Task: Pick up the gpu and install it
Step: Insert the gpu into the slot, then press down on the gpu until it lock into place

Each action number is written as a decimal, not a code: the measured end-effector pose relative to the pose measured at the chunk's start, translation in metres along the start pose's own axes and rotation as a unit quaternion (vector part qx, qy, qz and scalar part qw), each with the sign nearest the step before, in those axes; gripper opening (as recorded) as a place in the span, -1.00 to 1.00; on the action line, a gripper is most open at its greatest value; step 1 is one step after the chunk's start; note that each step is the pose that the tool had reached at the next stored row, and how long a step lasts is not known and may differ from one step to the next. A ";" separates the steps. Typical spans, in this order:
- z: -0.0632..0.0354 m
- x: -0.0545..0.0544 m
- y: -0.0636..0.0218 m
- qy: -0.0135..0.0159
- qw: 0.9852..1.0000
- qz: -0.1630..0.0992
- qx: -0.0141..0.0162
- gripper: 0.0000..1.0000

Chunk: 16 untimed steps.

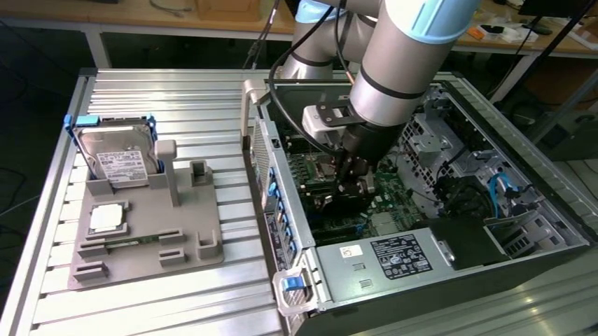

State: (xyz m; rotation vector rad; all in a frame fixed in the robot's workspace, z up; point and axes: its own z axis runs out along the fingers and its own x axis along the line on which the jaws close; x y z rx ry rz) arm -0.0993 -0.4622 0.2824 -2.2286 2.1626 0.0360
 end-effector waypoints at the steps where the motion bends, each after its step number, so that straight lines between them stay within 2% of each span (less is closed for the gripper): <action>1: 0.0000 0.000 0.0000 0.000 1.000 0.000 0.000 -0.79; 7: 0.0000 0.000 0.0000 0.000 1.000 0.000 0.000 -0.79; 9: -0.0001 0.000 0.0023 0.000 1.000 0.000 0.000 -0.79; 10: -0.0001 0.000 0.0051 0.000 1.000 0.000 0.000 -0.79; 11: -0.0001 0.000 0.0139 0.000 1.000 0.000 0.001 -0.79; 16: 0.0004 -0.001 0.0271 -0.001 1.000 0.000 0.001 -0.79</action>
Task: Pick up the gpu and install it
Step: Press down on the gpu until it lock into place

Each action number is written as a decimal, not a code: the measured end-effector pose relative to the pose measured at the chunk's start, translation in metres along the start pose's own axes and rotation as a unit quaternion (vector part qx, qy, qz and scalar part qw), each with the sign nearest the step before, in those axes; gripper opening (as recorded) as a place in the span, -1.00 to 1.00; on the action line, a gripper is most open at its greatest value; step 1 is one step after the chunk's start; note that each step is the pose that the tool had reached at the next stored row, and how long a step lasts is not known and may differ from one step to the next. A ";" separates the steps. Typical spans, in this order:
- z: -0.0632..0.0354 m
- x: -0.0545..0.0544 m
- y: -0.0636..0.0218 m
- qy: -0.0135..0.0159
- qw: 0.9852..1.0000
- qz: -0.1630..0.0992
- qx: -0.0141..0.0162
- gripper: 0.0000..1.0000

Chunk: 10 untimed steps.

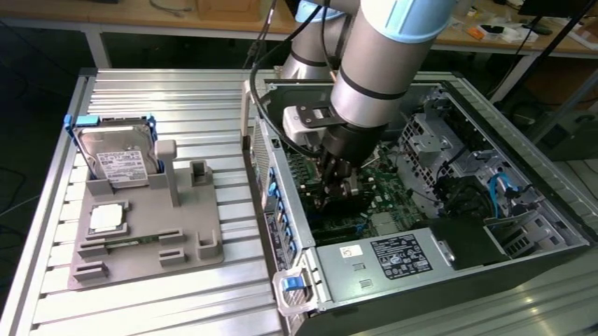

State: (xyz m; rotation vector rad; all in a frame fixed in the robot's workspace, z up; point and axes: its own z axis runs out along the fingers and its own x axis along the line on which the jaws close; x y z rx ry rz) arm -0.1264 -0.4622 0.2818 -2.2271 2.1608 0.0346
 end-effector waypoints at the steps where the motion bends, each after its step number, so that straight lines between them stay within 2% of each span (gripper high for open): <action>1: 0.0001 0.000 0.0024 0.000 1.000 0.000 0.000 -0.79; 5: 0.0004 0.000 0.0046 0.000 1.000 0.000 0.000 -0.79; 10: 0.0071 0.000 0.0049 0.000 1.000 0.000 0.000 -0.79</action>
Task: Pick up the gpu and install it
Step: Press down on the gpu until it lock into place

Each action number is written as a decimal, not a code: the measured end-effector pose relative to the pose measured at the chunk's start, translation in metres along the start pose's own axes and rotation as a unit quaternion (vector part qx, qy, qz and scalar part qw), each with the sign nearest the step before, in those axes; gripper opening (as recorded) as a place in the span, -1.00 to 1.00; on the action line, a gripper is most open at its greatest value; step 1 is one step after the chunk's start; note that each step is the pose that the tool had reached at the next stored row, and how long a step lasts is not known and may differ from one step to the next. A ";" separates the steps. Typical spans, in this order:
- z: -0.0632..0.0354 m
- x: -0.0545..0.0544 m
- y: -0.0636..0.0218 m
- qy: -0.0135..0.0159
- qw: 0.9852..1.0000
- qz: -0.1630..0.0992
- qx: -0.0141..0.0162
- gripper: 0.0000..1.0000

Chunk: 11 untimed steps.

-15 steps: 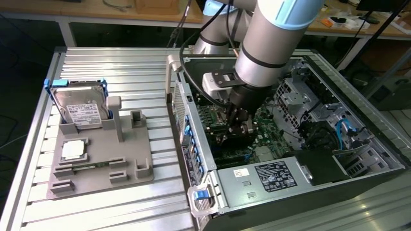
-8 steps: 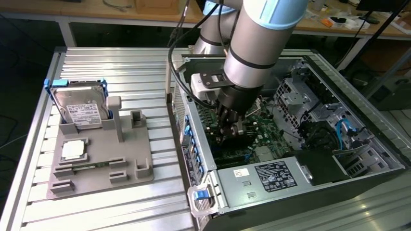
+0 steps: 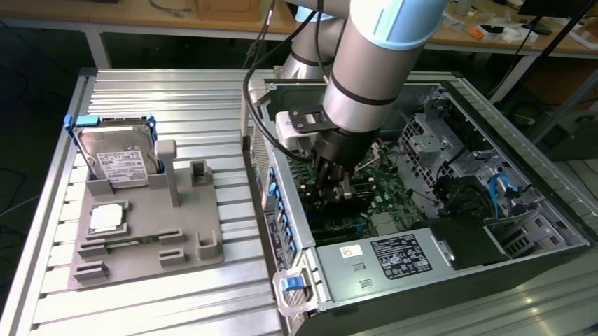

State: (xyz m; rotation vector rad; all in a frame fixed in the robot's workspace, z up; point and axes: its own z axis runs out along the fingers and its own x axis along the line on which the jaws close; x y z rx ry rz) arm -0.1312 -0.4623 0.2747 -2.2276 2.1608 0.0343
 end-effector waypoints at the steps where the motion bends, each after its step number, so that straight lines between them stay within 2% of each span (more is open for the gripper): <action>1: 0.0005 0.000 0.0000 0.000 1.000 0.000 0.000 -0.79; 7: 0.0012 0.000 0.0000 0.000 1.000 0.000 0.000 -0.79; 11: -0.0021 0.000 0.0003 0.000 1.000 0.000 0.002 -0.79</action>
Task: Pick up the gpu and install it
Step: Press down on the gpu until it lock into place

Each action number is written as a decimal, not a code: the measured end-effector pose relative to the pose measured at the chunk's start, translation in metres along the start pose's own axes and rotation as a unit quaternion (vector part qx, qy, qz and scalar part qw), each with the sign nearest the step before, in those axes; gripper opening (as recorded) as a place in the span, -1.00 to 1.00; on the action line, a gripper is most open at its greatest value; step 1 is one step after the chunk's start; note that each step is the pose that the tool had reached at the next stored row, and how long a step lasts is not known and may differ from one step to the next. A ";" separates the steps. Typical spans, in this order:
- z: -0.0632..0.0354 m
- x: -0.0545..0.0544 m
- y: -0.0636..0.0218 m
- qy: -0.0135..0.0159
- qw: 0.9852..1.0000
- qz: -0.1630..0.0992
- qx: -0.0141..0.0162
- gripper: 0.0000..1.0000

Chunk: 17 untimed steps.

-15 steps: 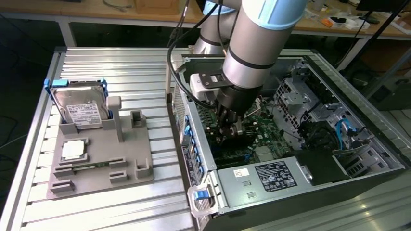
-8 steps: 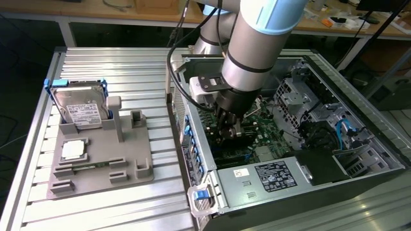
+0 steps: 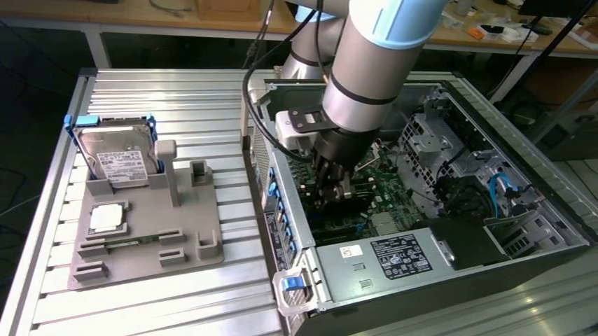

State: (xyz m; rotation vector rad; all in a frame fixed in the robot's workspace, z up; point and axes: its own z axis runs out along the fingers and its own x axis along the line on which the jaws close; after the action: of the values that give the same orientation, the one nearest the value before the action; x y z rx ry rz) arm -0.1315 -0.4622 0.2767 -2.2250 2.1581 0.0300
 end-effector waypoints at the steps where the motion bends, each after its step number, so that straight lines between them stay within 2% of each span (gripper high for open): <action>1: -0.0026 0.000 0.0002 0.000 1.000 0.000 0.000 -0.79; 5: -0.0127 -0.001 0.0004 0.000 1.000 0.000 0.002 -0.79; 8: -0.0130 -0.001 0.0004 0.001 1.000 0.000 0.002 -0.79; 11: -0.0132 -0.001 0.0001 0.002 1.000 0.000 0.002 -0.79; 12: -0.0132 -0.001 -0.0012 0.003 1.000 0.000 -0.001 -0.79; 14: -0.0131 -0.001 -0.0049 0.004 1.000 0.000 -0.011 -0.79; 17: -0.0130 -0.001 -0.0118 0.003 0.999 0.001 -0.034 -0.79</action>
State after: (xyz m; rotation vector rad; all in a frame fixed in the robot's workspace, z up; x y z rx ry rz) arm -0.1200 -0.4616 0.2900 -2.2607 2.1953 0.0980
